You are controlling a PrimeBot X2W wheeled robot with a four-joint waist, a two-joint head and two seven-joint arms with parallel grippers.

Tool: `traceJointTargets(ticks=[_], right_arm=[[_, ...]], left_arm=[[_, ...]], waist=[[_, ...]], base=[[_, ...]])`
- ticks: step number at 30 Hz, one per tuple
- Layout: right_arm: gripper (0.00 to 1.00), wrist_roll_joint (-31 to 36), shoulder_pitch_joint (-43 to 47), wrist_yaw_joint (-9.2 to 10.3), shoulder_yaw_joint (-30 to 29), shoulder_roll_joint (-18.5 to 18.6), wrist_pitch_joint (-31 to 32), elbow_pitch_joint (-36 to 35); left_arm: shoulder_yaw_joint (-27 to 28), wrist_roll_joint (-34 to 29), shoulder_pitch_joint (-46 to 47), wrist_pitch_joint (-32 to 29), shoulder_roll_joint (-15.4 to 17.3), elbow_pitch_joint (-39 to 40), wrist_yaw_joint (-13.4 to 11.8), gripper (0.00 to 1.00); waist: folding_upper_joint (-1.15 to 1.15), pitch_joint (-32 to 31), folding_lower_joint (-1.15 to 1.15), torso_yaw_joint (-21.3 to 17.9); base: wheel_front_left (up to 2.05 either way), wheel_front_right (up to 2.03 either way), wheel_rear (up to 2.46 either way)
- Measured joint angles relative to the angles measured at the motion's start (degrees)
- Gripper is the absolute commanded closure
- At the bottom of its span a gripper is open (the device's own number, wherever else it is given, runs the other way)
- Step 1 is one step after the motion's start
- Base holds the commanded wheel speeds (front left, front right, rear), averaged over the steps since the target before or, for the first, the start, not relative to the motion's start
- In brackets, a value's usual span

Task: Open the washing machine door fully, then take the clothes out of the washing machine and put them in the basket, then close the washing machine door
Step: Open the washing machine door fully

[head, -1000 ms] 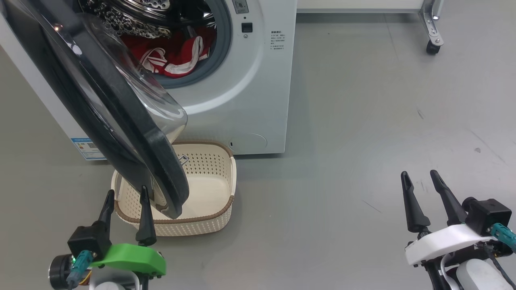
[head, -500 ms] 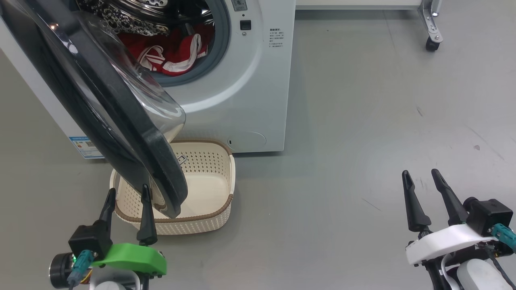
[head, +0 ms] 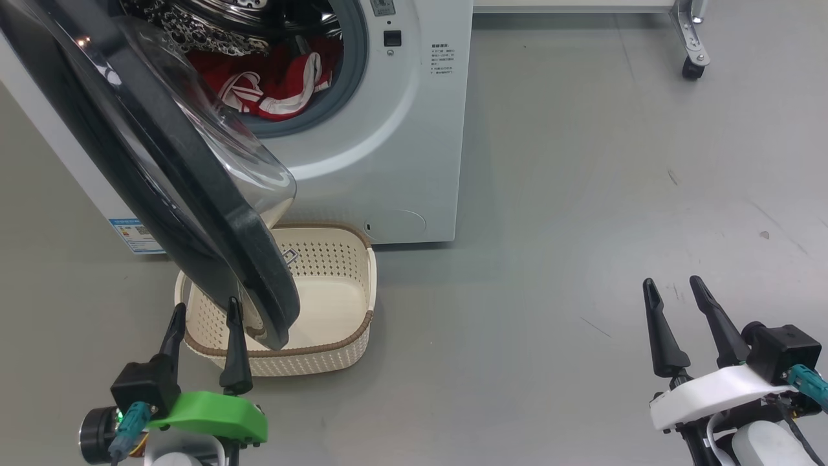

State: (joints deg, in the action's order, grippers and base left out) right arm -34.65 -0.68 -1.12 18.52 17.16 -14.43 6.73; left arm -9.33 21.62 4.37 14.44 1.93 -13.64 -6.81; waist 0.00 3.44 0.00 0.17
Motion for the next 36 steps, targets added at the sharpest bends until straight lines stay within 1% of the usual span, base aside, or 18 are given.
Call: traceJointTargets(ticks=[23, 24, 25, 26, 27, 30, 36], right_arm=[[0.00, 1.1, 0.4, -1.34, -1.5, -1.1, 0.0, 0.2], [0.00, 1.2, 0.4, -1.34, -1.6, -1.1, 0.0, 0.2], [0.00, 1.3, 0.4, -1.35, -1.7, -1.2, 0.0, 0.2], [0.00, 1.5, 0.4, -1.35, -1.8, -1.3, 0.0, 0.2], [0.00, 1.6, 0.4, -1.36, -1.8, -1.4, 0.0, 0.2], [0.00, 2.0, 0.4, -1.78, -1.8, -1.6, 0.0, 0.4], [0.00, 2.0, 0.8, -1.85, -2.2, -2.1, 0.0, 0.7]], left_arm=[[0.1, 0.0, 0.0, 0.0, 0.0, 0.0, 0.0, 0.00], [0.1, 0.0, 0.0, 0.0, 0.0, 0.0, 0.0, 0.05], [0.0, 0.0, 0.0, 0.0, 0.0, 0.0, 0.0, 0.50], [0.0, 0.0, 0.0, 0.0, 0.0, 0.0, 0.0, 0.72], [-0.2, 0.1, 0.0, 0.0, 0.0, 0.0, 0.0, 1.00], [-0.8, 1.1, 0.0, 0.0, 0.0, -0.1, 0.0, 1.00], [-1.1, 0.4, 0.0, 0.0, 0.0, 0.0, 0.0, 1.00]], waist=[[0.00, 0.2, 0.00, 0.3], [0.00, 0.2, 0.00, 0.3], [0.00, 0.2, 0.00, 0.3], [0.00, 0.2, 0.00, 0.3], [0.00, 0.2, 0.00, 0.3], [0.00, 0.2, 0.00, 0.4], [0.00, 0.1, 0.00, 0.3]], base=[[0.00, 0.00, 0.00], [0.00, 0.00, 0.00], [0.00, 0.00, 0.00], [0.00, 0.00, 0.00], [0.00, 0.00, 0.00], [0.00, 0.00, 0.00], [0.00, 0.00, 0.00]])
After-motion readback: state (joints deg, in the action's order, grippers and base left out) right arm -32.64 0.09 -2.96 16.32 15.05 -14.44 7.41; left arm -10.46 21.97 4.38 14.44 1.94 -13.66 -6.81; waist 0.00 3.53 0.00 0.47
